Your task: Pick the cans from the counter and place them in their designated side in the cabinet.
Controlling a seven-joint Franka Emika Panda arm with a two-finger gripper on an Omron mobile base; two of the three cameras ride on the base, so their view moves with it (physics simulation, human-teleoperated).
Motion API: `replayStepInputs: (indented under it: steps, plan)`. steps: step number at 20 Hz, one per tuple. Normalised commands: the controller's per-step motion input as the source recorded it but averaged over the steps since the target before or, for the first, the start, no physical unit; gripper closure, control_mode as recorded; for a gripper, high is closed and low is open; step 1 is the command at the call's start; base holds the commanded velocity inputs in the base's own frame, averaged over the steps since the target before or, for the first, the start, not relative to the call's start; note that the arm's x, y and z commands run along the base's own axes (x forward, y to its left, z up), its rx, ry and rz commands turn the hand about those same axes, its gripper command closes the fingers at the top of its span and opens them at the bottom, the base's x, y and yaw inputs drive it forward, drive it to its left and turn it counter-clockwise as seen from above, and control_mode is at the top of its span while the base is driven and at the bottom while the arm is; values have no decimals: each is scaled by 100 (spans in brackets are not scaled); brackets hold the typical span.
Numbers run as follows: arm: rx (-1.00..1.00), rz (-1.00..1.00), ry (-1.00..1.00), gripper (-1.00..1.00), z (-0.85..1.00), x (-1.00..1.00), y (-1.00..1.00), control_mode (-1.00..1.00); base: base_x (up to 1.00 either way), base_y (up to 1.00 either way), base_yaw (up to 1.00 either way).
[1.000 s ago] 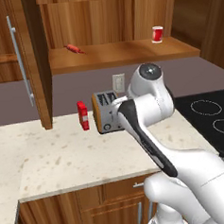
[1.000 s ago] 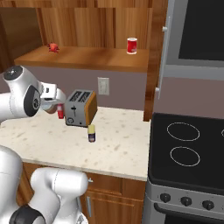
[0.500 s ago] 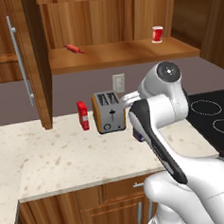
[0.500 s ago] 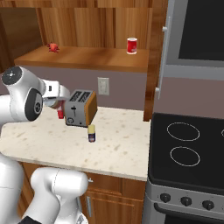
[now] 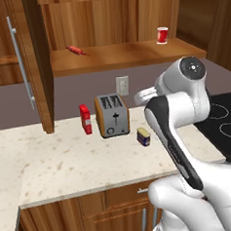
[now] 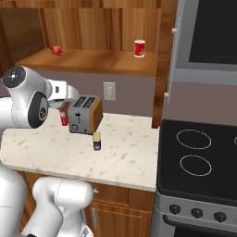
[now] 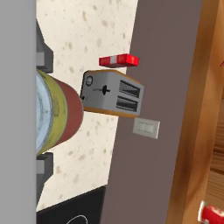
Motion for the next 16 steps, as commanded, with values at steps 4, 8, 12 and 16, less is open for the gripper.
replayStepInputs:
  steps: [4, 8, 12, 16]
  plan:
    - [1, 0, 0, 100, 40, -11, -23, -100, 0, 0, 0]
    - [1, 0, 0, 100, 39, -6, -25, -100, 0, 0, 0]
    - [1, 0, 0, 100, 37, -7, -24, -100, 0, 0, 0]
    - [1, 0, 0, 100, 34, -4, -23, -100, 0, 0, 0]
